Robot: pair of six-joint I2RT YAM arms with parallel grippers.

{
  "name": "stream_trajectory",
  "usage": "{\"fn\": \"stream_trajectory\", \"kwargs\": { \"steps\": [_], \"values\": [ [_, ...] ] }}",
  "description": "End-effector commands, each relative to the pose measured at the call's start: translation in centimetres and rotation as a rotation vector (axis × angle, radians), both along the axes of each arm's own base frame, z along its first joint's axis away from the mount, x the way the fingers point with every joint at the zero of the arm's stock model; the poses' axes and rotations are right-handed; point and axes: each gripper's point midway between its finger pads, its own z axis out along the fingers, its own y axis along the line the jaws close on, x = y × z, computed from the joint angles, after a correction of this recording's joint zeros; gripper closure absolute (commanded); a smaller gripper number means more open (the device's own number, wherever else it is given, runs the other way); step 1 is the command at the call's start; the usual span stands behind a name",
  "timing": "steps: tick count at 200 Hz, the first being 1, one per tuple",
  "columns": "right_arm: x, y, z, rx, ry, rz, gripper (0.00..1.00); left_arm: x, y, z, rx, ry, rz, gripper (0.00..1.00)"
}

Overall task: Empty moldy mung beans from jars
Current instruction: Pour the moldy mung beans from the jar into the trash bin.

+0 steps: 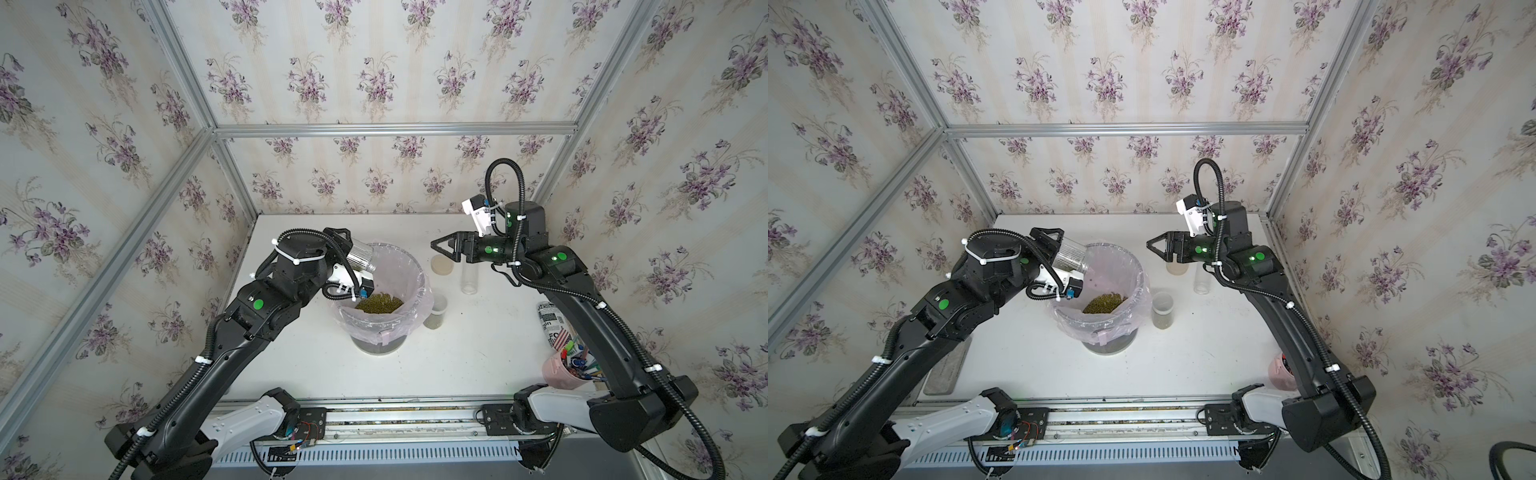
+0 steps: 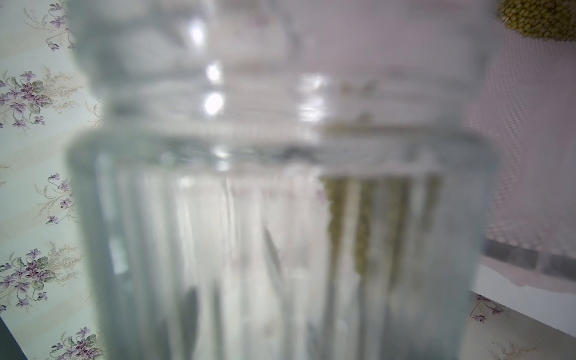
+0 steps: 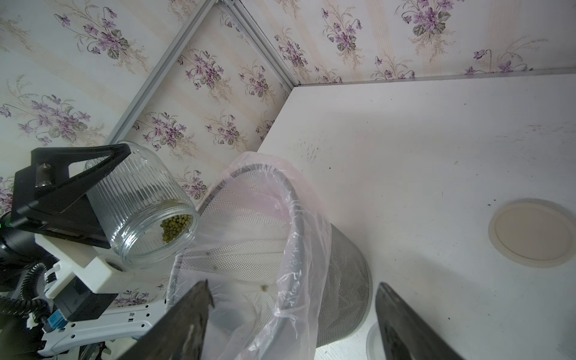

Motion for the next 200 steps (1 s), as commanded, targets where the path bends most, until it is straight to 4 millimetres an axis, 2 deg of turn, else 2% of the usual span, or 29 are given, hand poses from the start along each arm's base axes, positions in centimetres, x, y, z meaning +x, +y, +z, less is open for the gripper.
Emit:
{"fn": "stream_trajectory", "kwargs": {
  "steps": [1,44,200],
  "values": [
    [0.2,0.2,1.0,0.02,-0.029,0.004,0.2,0.6,0.2,1.2,0.052,-0.066,-0.005,1.0],
    [0.2,0.2,1.4,0.023,-0.035,0.006,0.2,0.7,0.0,0.9,0.068,-0.062,-0.015,1.0],
    [0.2,0.2,1.1,0.016,-0.037,0.01,0.2,0.5,-0.6,2.0,0.099,-0.093,-0.036,1.0]
  ]
}}
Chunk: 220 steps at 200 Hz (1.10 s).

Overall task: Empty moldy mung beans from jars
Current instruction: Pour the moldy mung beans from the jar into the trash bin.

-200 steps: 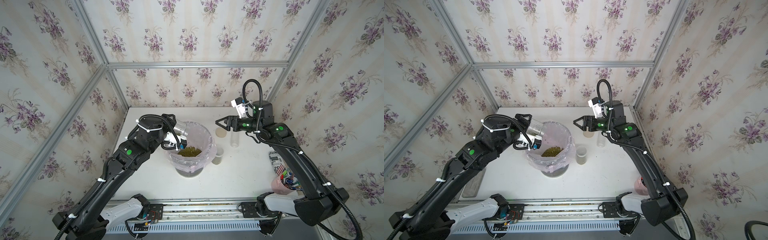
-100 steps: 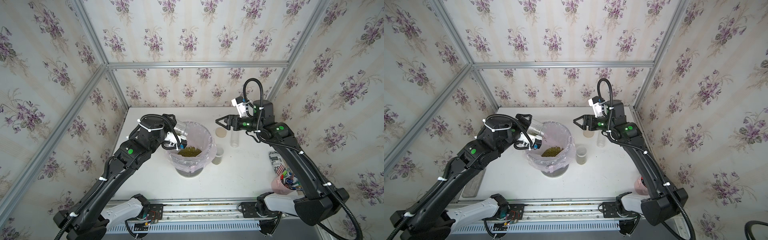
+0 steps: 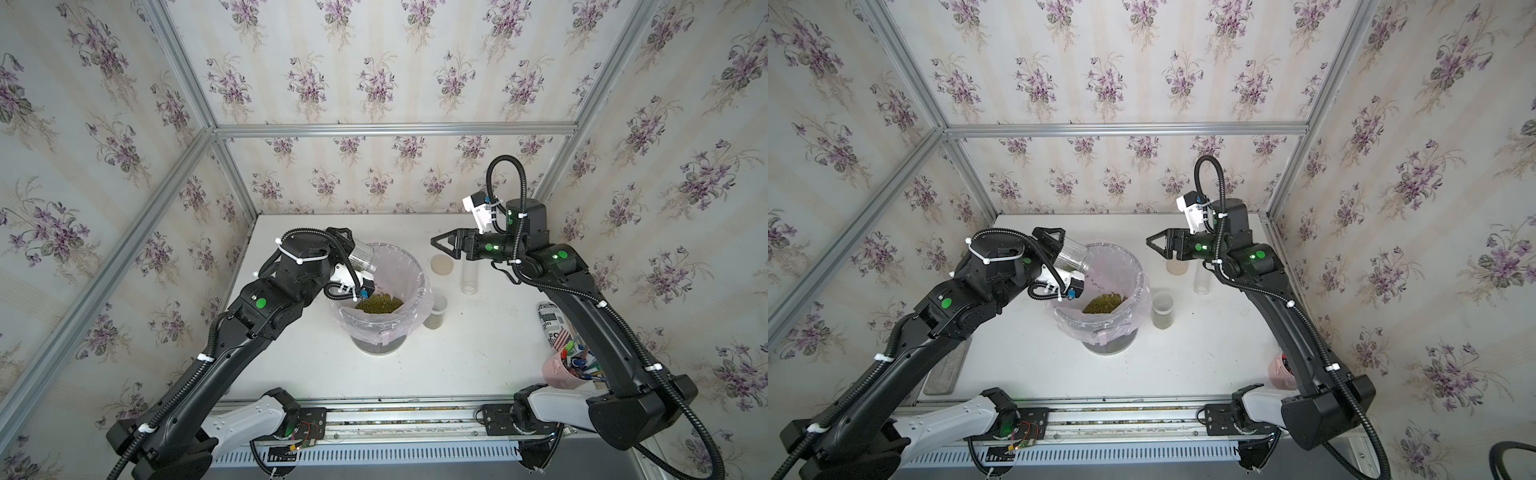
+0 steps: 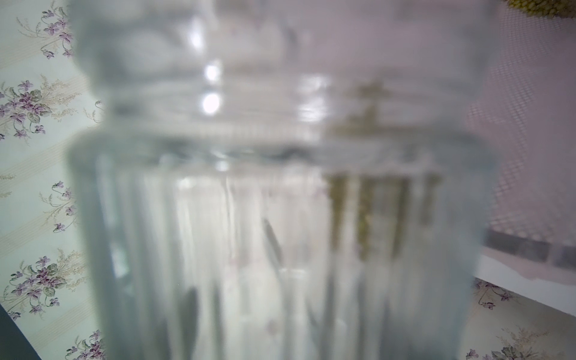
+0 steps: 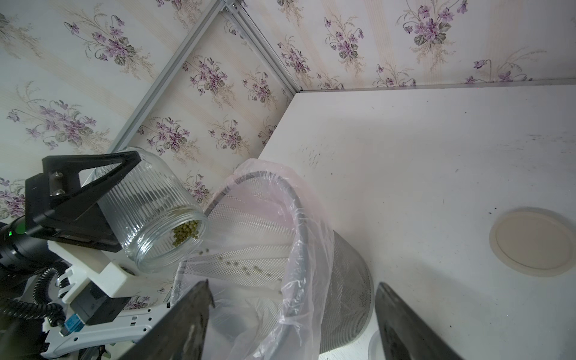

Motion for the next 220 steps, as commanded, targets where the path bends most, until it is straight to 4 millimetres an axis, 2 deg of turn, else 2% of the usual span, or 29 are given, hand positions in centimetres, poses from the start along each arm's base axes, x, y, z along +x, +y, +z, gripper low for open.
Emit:
{"fn": "stream_trajectory", "kwargs": {
  "steps": [1,80,121,160,220],
  "values": [
    [-0.1,0.1,0.5,0.007,-0.027,0.012,0.2,0.4,-0.2,1.7,0.05,-0.075,-0.027,1.0],
    [-0.3,0.1,0.7,0.009,-0.037,0.021,0.2,0.3,-0.5,1.6,0.106,-0.089,-0.031,1.0],
    [-1.7,1.3,3.0,0.061,-0.104,0.11,0.2,0.1,-0.7,1.5,0.126,-0.093,-0.028,1.0],
    [-3.2,2.4,4.1,0.076,-0.15,0.174,0.19,0.2,-0.7,1.4,0.159,-0.098,-0.027,1.0],
    [-3.5,2.5,3.5,0.07,-0.143,0.173,0.19,0.5,-1.3,1.5,0.21,-0.109,-0.028,1.0]
  ]
}}
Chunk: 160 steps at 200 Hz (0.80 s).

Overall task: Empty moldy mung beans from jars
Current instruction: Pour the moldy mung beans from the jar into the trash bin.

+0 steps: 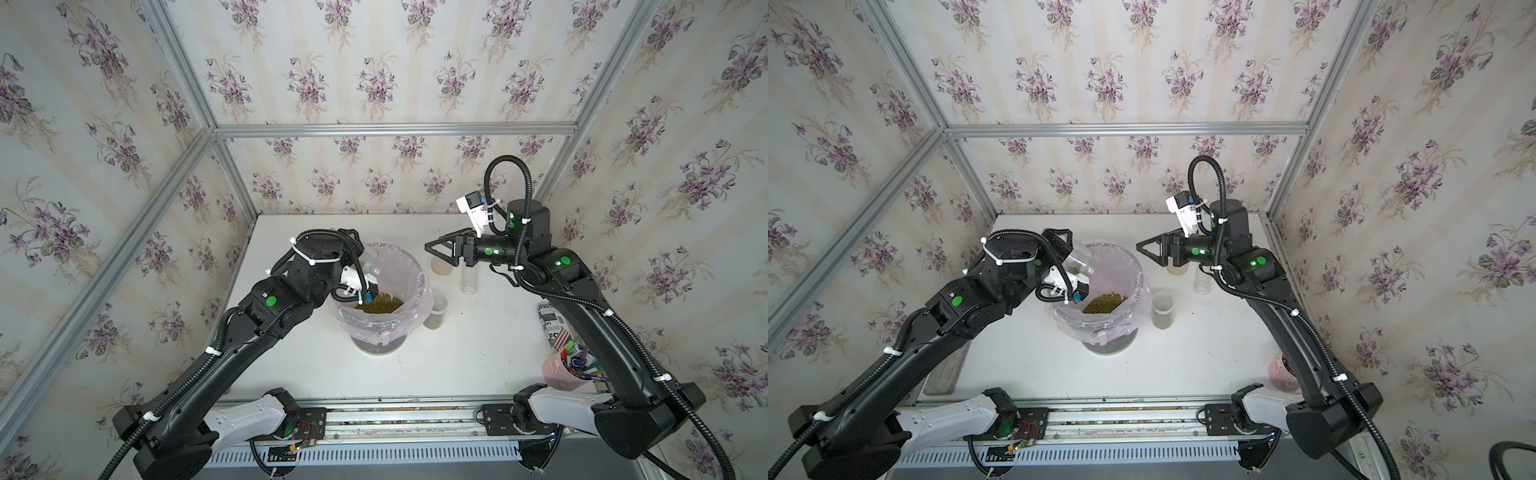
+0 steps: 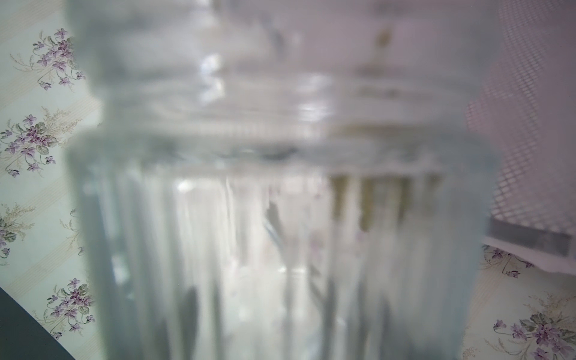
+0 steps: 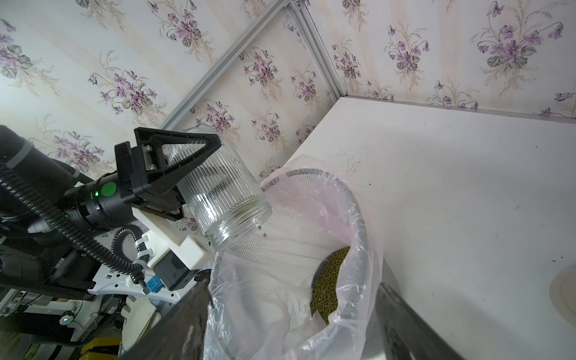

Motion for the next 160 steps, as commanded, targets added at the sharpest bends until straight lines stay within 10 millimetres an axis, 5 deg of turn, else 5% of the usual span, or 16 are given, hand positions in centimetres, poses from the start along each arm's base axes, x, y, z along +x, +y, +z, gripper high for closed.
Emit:
{"fn": "stream_trajectory", "kwargs": {
  "steps": [1,160],
  "values": [
    [-0.2,0.0,0.8,0.013,-0.038,0.008,0.19,0.4,-0.2,1.7,0.065,-0.075,-0.025,1.0],
    [-0.3,-0.1,0.5,0.015,-0.036,0.002,0.19,0.8,-0.2,0.5,0.227,-0.081,0.01,1.0]
  ]
}}
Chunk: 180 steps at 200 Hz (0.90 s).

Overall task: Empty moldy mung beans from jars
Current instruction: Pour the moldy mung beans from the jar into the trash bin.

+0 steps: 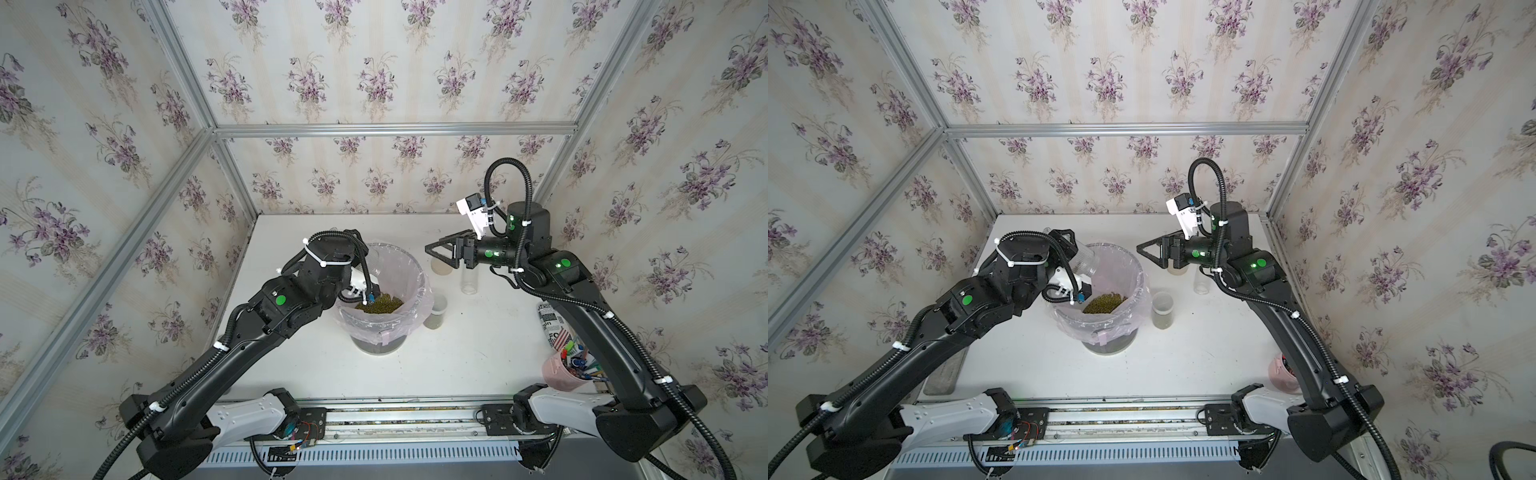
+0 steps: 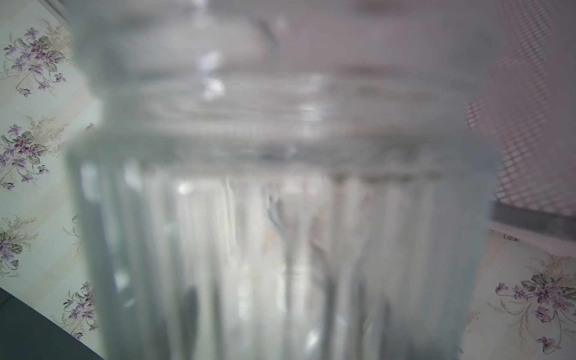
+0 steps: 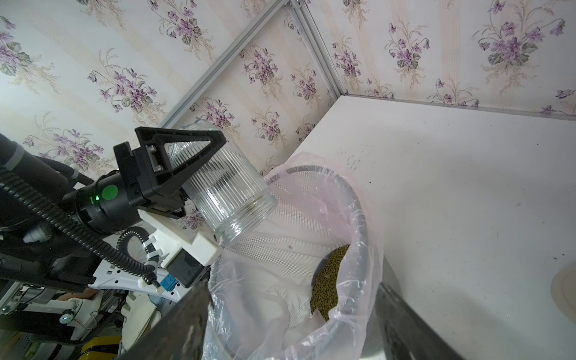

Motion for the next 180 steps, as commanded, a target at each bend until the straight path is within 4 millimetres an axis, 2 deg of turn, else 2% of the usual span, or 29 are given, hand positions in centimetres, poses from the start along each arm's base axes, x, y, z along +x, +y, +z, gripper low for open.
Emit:
{"fn": "stream_trajectory", "kwargs": {
  "steps": [1,72,112,143,163,180],
  "values": [
    [-0.1,0.0,0.7,0.014,-0.033,0.003,0.19,0.5,-0.3,0.7,0.132,-0.05,-0.044,1.0],
    [0.0,0.0,0.7,0.012,-0.036,0.0,0.19,0.8,-0.4,-1.3,0.234,-0.028,-0.011,1.0],
    [0.0,0.0,0.8,0.015,-0.037,0.003,0.19,0.2,-1.2,-0.3,0.246,-0.065,-0.033,1.0],
    [0.0,0.2,1.1,0.021,-0.04,0.011,0.19,0.9,-0.9,-1.2,0.261,-0.045,-0.008,1.0],
    [-0.1,0.0,1.3,0.015,-0.044,0.003,0.19,0.3,-1.8,-0.3,0.229,-0.063,-0.038,1.0],
    [-0.2,0.0,1.4,0.016,-0.047,0.004,0.19,0.9,-1.1,-0.1,0.229,-0.063,-0.002,1.0]
  ]
}}
